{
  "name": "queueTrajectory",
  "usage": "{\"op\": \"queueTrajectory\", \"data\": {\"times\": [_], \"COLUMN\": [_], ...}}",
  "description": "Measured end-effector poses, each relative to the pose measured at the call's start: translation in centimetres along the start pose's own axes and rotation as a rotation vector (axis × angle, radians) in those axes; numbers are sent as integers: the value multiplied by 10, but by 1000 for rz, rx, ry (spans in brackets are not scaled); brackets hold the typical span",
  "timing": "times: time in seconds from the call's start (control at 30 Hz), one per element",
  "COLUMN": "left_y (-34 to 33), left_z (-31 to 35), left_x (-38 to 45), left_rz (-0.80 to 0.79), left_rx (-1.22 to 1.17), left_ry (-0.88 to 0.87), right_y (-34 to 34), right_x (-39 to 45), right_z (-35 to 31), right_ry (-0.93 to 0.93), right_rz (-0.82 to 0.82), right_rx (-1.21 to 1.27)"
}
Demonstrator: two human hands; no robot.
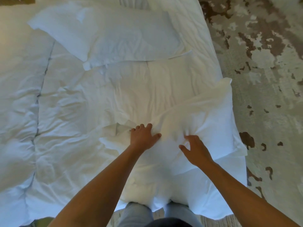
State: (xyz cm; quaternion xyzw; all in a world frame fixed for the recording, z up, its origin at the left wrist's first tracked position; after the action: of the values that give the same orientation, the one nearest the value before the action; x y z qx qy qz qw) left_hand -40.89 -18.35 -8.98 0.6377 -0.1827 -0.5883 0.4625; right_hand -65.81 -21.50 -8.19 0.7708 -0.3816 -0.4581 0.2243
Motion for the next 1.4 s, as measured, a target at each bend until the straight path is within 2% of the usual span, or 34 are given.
{"op": "queueTrajectory", "data": {"times": [0.2, 0.33, 0.67, 1.07, 1.23, 1.4], "left_y": [-12, -30, -53, -87, -85, -69], "left_z": [22, 27, 45, 54, 61, 60], "left_x": [-94, -146, -209, -226, -236, -247], "left_rz": [106, 151, 200, 81, 123, 238], "left_rx": [-10, -50, -97, -35, -89, -129], "left_ry": [0, -1, 23, 70, 80, 49], "right_y": [58, 76, 47, 33, 53, 66], "right_x": [-39, -52, -62, -134, -164, -177], "right_z": [-23, -23, 28, 85, 101, 108], "right_ry": [243, 329, 191, 169, 221, 255], "right_rz": [151, 174, -13, 110, 246, 279], "right_rx": [-11, -76, -138, 38, 124, 163]}}
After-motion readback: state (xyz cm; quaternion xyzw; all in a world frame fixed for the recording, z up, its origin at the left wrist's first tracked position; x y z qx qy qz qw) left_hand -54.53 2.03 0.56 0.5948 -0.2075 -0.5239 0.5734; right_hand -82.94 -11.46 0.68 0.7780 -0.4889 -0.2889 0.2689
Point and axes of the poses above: each hand's wrist, its own x-axis towards the middle knuckle, its own y-axis out of the back of the hand, z = x × y, the point moved 10 cm from there along x, towards the middle knuckle, and after that the axes turned 4 degrees about x, right-handed, at the moved point
